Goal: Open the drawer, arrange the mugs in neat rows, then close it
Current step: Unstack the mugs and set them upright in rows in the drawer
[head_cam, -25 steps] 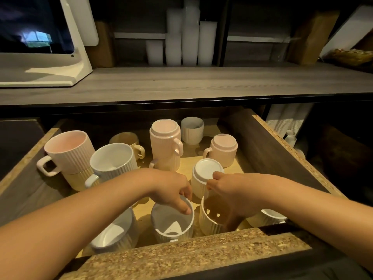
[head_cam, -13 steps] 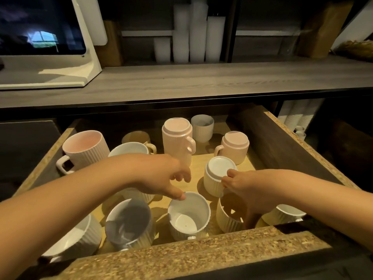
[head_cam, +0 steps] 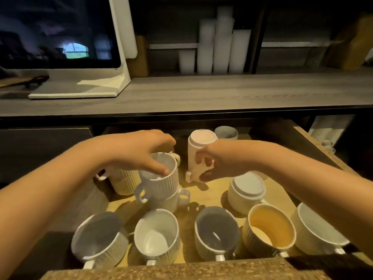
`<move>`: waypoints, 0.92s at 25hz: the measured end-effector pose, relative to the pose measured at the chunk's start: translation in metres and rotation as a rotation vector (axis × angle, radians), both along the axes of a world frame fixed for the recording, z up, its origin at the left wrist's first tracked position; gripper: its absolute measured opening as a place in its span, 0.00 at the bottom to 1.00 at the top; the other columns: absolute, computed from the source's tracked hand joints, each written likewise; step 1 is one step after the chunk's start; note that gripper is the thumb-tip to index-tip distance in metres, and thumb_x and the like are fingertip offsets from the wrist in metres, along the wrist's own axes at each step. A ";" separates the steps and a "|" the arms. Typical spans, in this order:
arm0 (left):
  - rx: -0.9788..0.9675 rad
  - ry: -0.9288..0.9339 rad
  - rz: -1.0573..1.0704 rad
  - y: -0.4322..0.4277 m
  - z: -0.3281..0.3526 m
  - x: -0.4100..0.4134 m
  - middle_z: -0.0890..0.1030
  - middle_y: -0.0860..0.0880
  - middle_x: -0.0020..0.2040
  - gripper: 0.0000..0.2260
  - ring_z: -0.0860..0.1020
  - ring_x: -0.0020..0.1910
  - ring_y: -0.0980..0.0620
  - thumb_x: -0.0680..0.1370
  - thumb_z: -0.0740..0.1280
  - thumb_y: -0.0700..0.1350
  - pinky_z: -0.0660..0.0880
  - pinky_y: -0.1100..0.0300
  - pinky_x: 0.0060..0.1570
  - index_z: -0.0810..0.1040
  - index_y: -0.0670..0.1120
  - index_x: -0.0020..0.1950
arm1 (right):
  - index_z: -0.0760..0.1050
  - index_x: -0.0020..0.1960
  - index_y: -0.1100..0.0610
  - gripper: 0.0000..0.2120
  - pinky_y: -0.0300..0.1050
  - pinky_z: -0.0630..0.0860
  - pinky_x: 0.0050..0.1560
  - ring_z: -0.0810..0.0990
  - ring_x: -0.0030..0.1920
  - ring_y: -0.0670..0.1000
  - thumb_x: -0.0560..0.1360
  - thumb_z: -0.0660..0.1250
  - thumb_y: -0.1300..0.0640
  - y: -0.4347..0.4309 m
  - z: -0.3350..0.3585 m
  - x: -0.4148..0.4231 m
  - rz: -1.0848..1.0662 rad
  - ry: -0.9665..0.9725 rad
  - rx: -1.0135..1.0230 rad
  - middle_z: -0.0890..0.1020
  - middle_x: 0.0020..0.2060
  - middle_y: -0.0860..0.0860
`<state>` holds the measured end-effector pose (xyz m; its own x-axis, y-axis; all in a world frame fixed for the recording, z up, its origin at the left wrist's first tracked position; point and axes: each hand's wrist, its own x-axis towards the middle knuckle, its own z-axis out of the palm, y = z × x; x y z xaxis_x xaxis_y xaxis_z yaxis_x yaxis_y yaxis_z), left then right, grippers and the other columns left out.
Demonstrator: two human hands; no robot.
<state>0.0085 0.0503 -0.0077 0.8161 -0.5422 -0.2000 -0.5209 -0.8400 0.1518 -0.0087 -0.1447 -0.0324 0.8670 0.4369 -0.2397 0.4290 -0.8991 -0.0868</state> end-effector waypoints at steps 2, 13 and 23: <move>0.012 0.023 0.063 0.016 0.001 0.005 0.60 0.55 0.74 0.37 0.64 0.70 0.53 0.71 0.71 0.54 0.65 0.60 0.64 0.56 0.55 0.74 | 0.68 0.68 0.53 0.23 0.40 0.72 0.47 0.77 0.56 0.52 0.75 0.65 0.47 0.020 -0.001 0.009 0.018 -0.033 0.053 0.78 0.60 0.52; -0.193 0.162 0.132 0.054 -0.045 0.009 0.71 0.55 0.65 0.30 0.70 0.63 0.54 0.71 0.71 0.55 0.70 0.55 0.64 0.63 0.55 0.70 | 0.68 0.66 0.53 0.32 0.39 0.74 0.44 0.75 0.50 0.49 0.67 0.72 0.41 0.076 -0.020 0.019 -0.006 -0.058 0.183 0.77 0.58 0.51; -0.236 0.097 0.131 0.069 -0.043 0.011 0.72 0.54 0.65 0.22 0.71 0.63 0.55 0.75 0.68 0.49 0.73 0.59 0.61 0.67 0.58 0.68 | 0.72 0.62 0.52 0.35 0.40 0.76 0.40 0.79 0.47 0.50 0.64 0.67 0.31 0.094 -0.027 0.024 -0.083 -0.143 0.122 0.80 0.52 0.50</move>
<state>0.0199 0.1191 -0.0504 0.8654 -0.4743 -0.1614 -0.3838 -0.8347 0.3951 0.0154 -0.0511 -0.0595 0.9224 0.3812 -0.0613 0.3701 -0.9182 -0.1411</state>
